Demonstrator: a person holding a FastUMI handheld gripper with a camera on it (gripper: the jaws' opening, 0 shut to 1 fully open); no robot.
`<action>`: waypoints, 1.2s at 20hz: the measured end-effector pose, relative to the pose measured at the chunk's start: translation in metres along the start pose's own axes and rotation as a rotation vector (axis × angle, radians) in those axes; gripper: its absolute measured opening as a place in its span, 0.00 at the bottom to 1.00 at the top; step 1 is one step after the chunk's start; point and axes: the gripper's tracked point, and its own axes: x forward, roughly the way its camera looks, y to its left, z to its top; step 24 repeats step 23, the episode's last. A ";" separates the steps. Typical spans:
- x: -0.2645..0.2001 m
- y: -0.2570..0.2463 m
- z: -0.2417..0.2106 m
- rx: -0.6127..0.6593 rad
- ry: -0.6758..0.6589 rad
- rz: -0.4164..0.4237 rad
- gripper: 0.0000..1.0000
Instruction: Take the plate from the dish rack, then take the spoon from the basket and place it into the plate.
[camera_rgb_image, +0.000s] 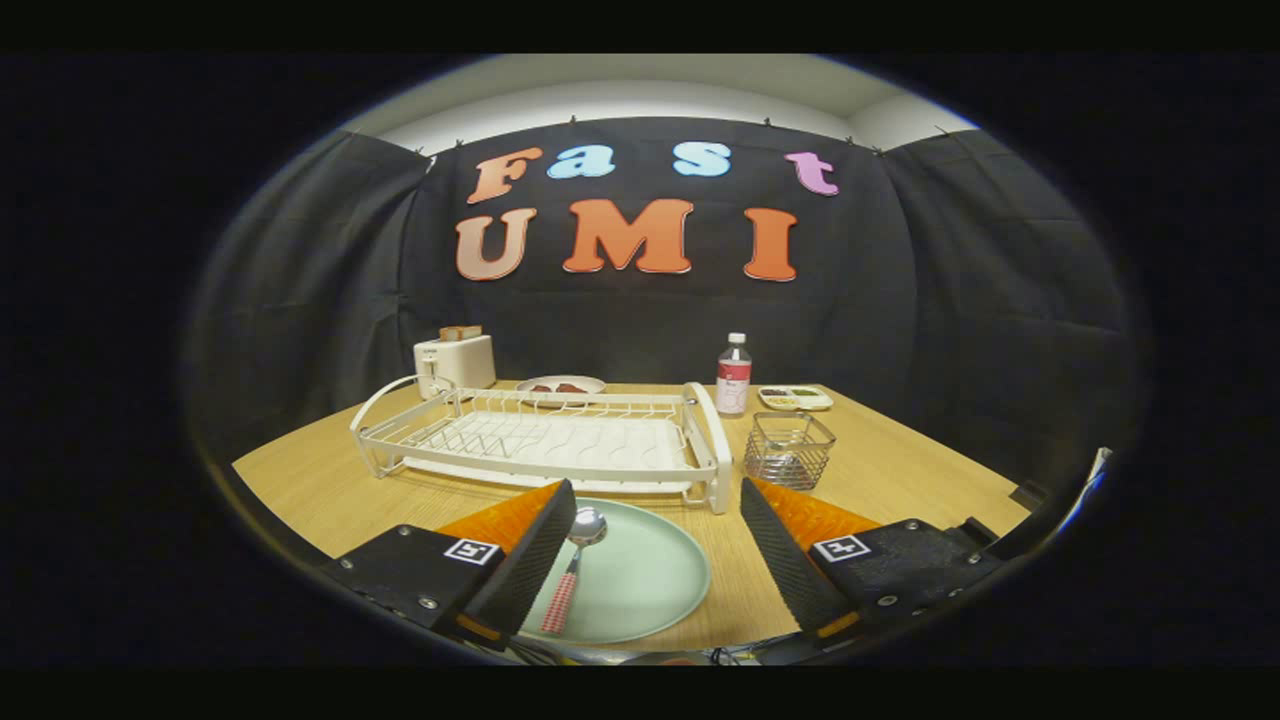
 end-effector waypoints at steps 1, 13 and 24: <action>0.001 -0.008 0.006 0.007 -0.007 -0.011 0.98; 0.003 -0.101 0.029 0.031 -0.046 -0.158 0.98; 0.008 -0.115 0.024 0.048 -0.033 -0.182 0.98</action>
